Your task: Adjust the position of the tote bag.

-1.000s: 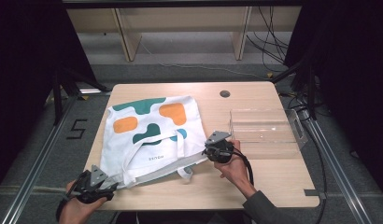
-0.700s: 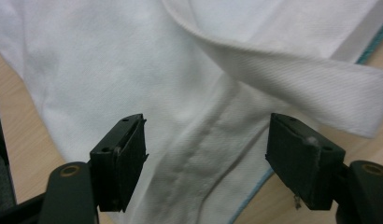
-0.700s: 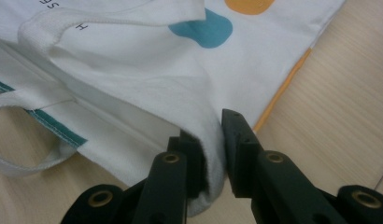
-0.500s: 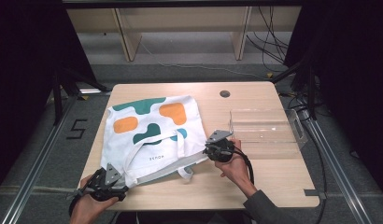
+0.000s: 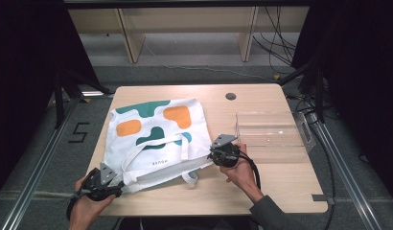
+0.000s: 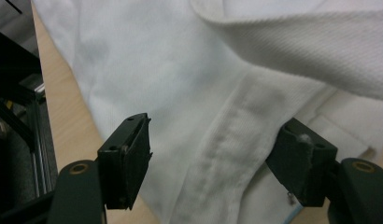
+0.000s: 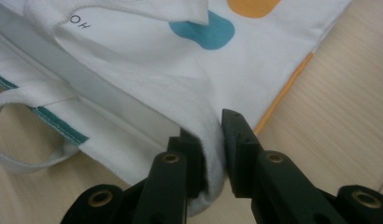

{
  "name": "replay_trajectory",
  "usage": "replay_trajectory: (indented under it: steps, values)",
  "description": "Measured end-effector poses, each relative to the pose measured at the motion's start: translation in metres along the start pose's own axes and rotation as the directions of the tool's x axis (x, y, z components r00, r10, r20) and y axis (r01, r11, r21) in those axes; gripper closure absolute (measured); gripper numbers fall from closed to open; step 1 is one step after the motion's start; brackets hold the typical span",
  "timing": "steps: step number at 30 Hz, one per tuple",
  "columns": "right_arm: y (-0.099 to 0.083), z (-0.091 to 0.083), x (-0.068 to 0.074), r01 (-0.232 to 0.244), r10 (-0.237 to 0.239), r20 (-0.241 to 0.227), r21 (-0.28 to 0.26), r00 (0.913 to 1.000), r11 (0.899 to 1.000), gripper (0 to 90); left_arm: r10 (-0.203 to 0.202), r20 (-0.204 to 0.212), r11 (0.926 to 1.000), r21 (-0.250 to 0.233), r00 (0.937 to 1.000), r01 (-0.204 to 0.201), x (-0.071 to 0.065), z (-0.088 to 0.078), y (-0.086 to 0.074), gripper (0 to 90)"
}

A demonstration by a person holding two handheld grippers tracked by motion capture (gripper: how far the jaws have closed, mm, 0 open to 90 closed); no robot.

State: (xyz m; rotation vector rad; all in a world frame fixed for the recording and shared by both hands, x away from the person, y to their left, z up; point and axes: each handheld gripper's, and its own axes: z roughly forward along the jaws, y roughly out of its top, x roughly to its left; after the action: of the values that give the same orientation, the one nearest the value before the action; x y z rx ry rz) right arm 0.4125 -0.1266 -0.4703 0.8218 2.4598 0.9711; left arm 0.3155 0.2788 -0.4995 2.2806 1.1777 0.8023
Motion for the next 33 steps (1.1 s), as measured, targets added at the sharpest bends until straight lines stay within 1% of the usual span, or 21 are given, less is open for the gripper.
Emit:
replay_trajectory:
  steps: [1, 2, 3, 5, 6, 10, 12, 14, 15, 16, 18, 19, 21, 22, 24, 25, 26, 28, 29, 30, 33]
  values:
    - [0.0, -0.001, 0.001, 0.011, -0.011, -0.005, 0.017, 0.9999, 1.0, 79.4, -0.01, -0.005, 0.9999, 0.004, 0.9999, 0.01, 0.0, 0.001, -0.003, 31.4]
    - [0.0, -0.001, 0.003, 0.018, -0.018, -0.005, 0.017, 0.9998, 1.0, 79.6, 0.006, -0.002, 0.9998, 0.021, 1.0, -0.006, 0.002, -0.001, -0.006, 31.5]
    - [0.001, -0.002, 0.004, 0.024, -0.024, -0.002, 0.022, 0.9997, 0.999, 79.8, -0.009, -0.014, 0.9999, 0.013, 0.9999, 0.009, 0.001, 0.0, -0.009, 31.8]
    - [0.001, -0.003, 0.006, 0.028, -0.028, 0.007, 0.009, 0.9996, 1.0, 80.0, 0.008, -0.033, 0.9995, 0.031, 0.9994, -0.007, 0.005, -0.007, -0.014, 32.8]
    - [0.001, -0.004, 0.006, 0.029, -0.029, 0.002, 0.01, 0.9996, 1.0, 80.0, -0.031, -0.051, 0.9995, -0.006, 0.9982, 0.031, 0.005, -0.007, -0.017, 32.8]
    - [0.002, -0.008, 0.012, 0.034, -0.034, -0.015, 0.006, 0.9993, 0.999, 80.7, -0.029, -0.13, 0.9992, -0.03, 0.9911, 0.025, 0.006, -0.016, -0.023, 38.7]
    - [0.002, -0.008, 0.012, 0.035, -0.035, -0.012, -0.002, 0.9993, 0.999, 80.8, -0.044, -0.102, 0.9979, -0.052, 0.9938, 0.038, 0.006, -0.021, -0.023, 40.4]
    - [0.002, -0.009, 0.011, 0.029, -0.029, -0.008, -0.012, 0.9995, 1.0, 80.8, -0.095, -0.06, 0.9933, -0.072, 0.9936, 0.091, 0.011, -0.024, -0.024, 44.1]
    - [0.002, -0.009, 0.009, 0.037, -0.037, -0.033, -0.011, 0.9988, 0.999, 80.8, -0.105, -0.042, 0.9917, -0.078, 0.9935, 0.102, 0.012, -0.023, -0.025, 46.4]
    - [0.002, -0.009, 0.01, 0.011, -0.011, -0.042, -0.004, 0.9991, 1.0, 80.8, -0.118, -0.026, 0.9903, -0.076, 0.9926, 0.116, 0.012, -0.022, -0.026, 49.3]
    - [0.001, -0.008, 0.012, 0.02, -0.02, -0.017, -0.012, 0.9997, 1.0, 80.8, -0.109, -0.001, 0.9936, -0.029, 0.994, 0.109, 0.016, -0.016, -0.028, 50.9]
    - [0.001, -0.008, 0.012, 0.02, -0.02, -0.017, -0.012, 0.9997, 1.0, 80.8, -0.13, 0.015, 0.9909, -0.033, 0.9914, 0.13, 0.017, -0.013, -0.028, 50.9]
    - [0.001, -0.008, 0.013, 0.017, -0.017, -0.021, -0.005, 0.9996, 1.0, 80.8, -0.116, 0.022, 0.9923, -0.041, 0.993, 0.117, 0.018, -0.013, -0.027, 54.6]
    - [0.001, -0.008, 0.013, 0.023, -0.023, -0.014, -0.01, 0.9996, 1.0, 80.8, -0.078, 0.002, 0.9957, -0.051, 0.997, 0.078, 0.019, -0.015, -0.026, 59.7]
    - [0.001, -0.01, 0.014, 0.025, -0.025, -0.022, -0.007, 0.9994, 1.0, 81.3, -0.065, -0.013, 0.995, -0.077, 0.9978, 0.064, 0.016, -0.016, -0.022, 70.1]
    - [0.0, -0.012, 0.014, 0.041, -0.041, -0.008, -0.011, 0.9991, 0.999, 81.7, -0.083, 0.001, 0.9927, -0.088, 0.9965, 0.083, 0.015, -0.015, -0.022, 71.8]
    - [0.0, -0.012, 0.014, 0.041, -0.041, -0.008, -0.011, 0.9991, 0.999, 81.7, -0.061, 0.007, 0.9955, -0.073, 0.9981, 0.061, 0.018, -0.015, -0.023, 71.8]
    - [-0.005, -0.019, 0.017, 0.045, -0.045, -0.018, -0.001, 0.9988, 0.999, 82.2, -0.063, 0.021, 0.9948, -0.079, 0.9978, 0.065, 0.018, -0.014, -0.024, 74.0]
    - [-0.005, -0.019, 0.017, 0.045, -0.045, -0.018, -0.001, 0.9988, 0.999, 82.2, -0.075, 0.031, 0.9918, -0.102, 0.9967, 0.077, 0.016, -0.013, -0.023, 74.0]
    - [-0.008, -0.021, 0.018, 0.049, -0.049, -0.026, 0.003, 0.9985, 0.999, 82.3, -0.039, 0.025, 0.9964, -0.075, 0.9989, 0.04, 0.017, -0.013, -0.022, 74.2]
    - [-0.016, -0.031, 0.024, 0.058, -0.058, -0.024, 0.004, 0.998, 0.998, 82.4, -0.011, 0.052, 0.997, -0.076, 0.9986, 0.015, 0.015, -0.013, -0.018, 74.6]
